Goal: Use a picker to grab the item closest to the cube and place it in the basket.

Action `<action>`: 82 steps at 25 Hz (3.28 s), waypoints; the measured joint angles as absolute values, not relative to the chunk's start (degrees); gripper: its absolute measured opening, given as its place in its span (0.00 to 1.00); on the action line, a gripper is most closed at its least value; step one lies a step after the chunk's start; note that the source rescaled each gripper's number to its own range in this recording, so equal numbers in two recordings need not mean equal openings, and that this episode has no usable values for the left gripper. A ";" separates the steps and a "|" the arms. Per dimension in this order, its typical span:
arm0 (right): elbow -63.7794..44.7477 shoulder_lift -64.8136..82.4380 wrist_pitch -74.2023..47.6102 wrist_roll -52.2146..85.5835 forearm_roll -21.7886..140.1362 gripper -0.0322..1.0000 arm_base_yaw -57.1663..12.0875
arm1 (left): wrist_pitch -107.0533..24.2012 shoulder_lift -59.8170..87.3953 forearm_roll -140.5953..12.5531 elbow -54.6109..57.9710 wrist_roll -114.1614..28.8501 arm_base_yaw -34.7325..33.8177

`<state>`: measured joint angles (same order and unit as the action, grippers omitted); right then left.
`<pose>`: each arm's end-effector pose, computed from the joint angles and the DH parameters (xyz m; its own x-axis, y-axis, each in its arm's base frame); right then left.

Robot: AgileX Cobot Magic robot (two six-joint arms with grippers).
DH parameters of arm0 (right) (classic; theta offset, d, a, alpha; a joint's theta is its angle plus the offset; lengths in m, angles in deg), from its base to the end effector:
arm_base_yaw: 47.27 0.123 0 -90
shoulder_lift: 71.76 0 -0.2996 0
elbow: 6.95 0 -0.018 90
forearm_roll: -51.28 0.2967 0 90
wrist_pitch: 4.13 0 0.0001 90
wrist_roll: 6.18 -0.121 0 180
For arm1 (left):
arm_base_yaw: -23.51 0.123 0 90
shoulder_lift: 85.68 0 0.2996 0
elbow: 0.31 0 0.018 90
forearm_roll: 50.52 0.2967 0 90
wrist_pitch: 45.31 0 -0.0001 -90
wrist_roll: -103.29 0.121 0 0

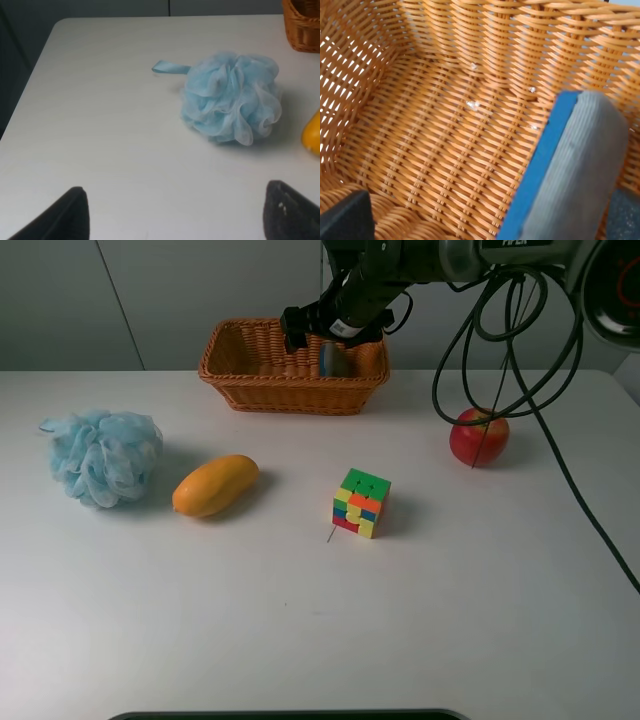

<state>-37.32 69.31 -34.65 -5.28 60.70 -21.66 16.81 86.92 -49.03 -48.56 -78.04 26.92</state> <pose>0.5304 0.2654 0.1296 -0.7542 -0.2224 -0.6178 -0.3861 0.9112 0.1434 0.0444 0.0054 0.2874 -0.4641 -0.0387 -0.8850 -0.0849 0.9964 0.0009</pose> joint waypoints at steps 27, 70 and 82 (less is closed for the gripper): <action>-32.68 17.79 -70.08 -2.03 43.25 1.00 -39.34 | 16.81 86.92 -49.03 -48.56 -78.04 26.92; 41.20 -64.38 -66.93 -0.88 56.37 1.00 -49.41 | 16.81 86.92 -49.14 -48.56 -78.04 26.92; 41.20 -64.38 -66.93 -2.84 55.02 1.00 -49.41 | 16.81 86.92 -49.14 -48.56 -78.04 26.92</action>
